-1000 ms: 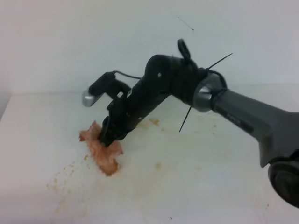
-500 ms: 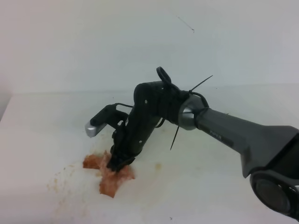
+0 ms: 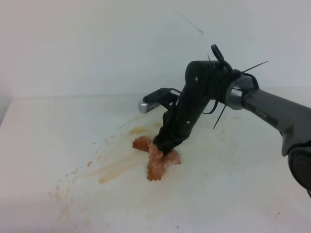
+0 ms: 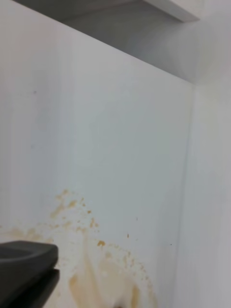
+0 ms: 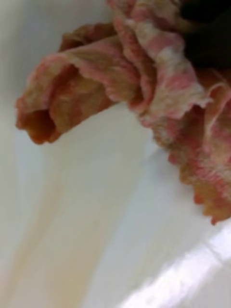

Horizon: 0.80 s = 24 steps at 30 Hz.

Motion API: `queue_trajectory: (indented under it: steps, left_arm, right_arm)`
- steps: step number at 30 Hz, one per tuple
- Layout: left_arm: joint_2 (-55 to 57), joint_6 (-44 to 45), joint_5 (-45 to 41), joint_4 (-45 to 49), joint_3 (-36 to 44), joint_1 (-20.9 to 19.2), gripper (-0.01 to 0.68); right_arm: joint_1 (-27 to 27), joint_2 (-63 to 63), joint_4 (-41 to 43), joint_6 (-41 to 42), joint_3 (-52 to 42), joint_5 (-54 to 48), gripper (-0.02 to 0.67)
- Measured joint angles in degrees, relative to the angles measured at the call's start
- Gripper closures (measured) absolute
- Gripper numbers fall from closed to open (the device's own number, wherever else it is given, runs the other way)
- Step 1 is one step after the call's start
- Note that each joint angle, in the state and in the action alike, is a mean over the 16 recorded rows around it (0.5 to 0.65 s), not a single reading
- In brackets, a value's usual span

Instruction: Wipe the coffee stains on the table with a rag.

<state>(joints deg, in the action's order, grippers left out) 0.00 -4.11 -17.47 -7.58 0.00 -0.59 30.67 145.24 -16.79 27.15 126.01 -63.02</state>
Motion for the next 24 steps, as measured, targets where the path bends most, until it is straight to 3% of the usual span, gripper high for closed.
queue_trajectory:
  steps: [16,24]
  left_arm:
    - [0.0,0.0,0.0,0.0,0.0,0.0,0.675]
    - [0.0,0.0,0.0,0.0,0.0,0.0,0.675]
  right_arm:
    - [-5.1,1.2,0.3,-6.5,3.1,12.8,0.61]
    - [-5.9,3.1,-4.5,-4.4,3.9,16.1,0.608]
